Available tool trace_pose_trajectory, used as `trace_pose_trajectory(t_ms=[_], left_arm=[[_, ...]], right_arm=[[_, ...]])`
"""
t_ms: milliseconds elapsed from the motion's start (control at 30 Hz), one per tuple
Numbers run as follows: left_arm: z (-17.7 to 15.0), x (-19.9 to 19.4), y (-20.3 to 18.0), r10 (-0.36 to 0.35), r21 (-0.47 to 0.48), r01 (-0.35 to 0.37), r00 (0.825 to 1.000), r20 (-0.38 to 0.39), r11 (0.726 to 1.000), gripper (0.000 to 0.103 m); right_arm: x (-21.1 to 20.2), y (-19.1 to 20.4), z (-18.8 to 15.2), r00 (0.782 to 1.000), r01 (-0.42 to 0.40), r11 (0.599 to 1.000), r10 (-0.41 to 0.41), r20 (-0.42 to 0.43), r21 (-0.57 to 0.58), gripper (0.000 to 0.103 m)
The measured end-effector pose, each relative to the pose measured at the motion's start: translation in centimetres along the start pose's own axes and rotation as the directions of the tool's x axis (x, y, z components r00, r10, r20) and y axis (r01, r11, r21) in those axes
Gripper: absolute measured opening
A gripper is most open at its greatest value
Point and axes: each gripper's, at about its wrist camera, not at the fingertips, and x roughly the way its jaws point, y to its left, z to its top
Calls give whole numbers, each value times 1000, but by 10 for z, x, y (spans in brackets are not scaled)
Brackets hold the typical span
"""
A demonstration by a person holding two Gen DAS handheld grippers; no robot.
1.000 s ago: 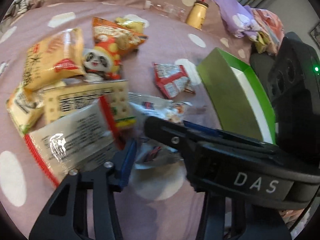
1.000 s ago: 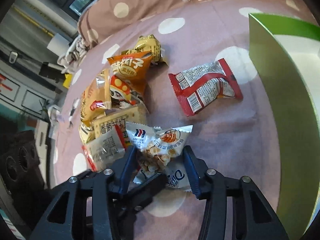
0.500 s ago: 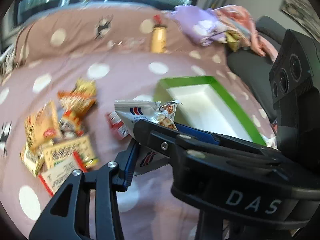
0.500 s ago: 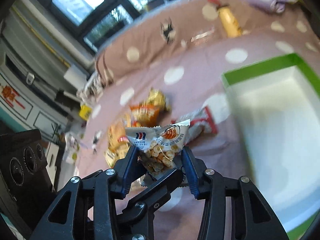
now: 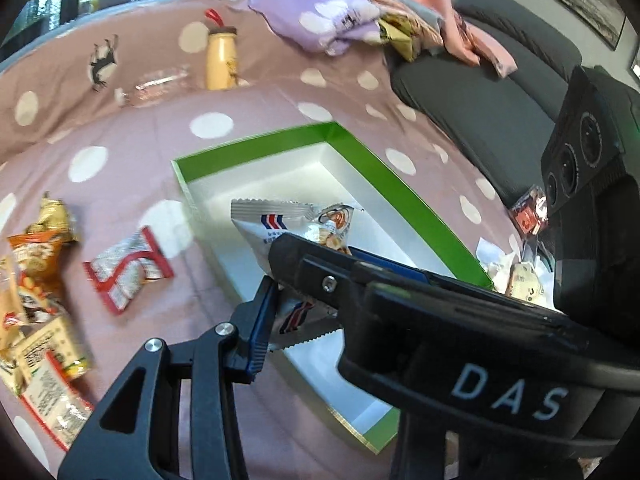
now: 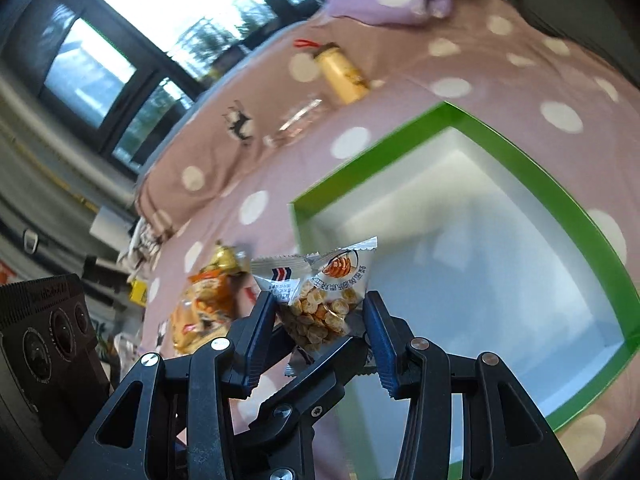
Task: Organize snacks
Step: 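Carry the peanut bag into the green-rimmed box and open the right gripper, then move the right gripper back to the snack pile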
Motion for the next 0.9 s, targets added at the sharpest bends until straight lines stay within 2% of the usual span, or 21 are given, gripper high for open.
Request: trace_pose_trajectory(t_ms=[267, 400, 467, 500, 633, 767, 900], left_arm=[[0, 28, -11, -29, 0, 29, 996, -82, 1000, 40], [-2, 29, -13, -26, 7, 27, 996, -80, 1000, 38], [-3, 25, -14, -15, 26, 17, 997, -71, 1000, 42], [-3, 23, -13, -12, 29, 14, 998, -68, 999, 43], [-4, 9, -6, 24, 22, -23, 999, -38, 1000, 59], [-6, -15, 7, 79, 8, -79, 997, 12, 997, 78], [-12, -42, 29, 128, -43, -126, 990, 53, 991, 84]], right_arm=[[6, -35, 1, 999, 46, 994, -43, -33, 95, 49], [8, -42, 1, 997, 70, 991, -65, -47, 112, 49], [8, -43, 1, 995, 92, 989, -88, -39, 113, 53], [8, -43, 1, 995, 92, 989, -88, -39, 113, 57], [0, -33, 1, 996, 85, 993, -86, 11, 84, 75], [-9, -16, -1, 995, 71, 997, -73, 66, 21, 80], [-14, 5, -6, 994, 52, 997, -47, 97, -50, 80]])
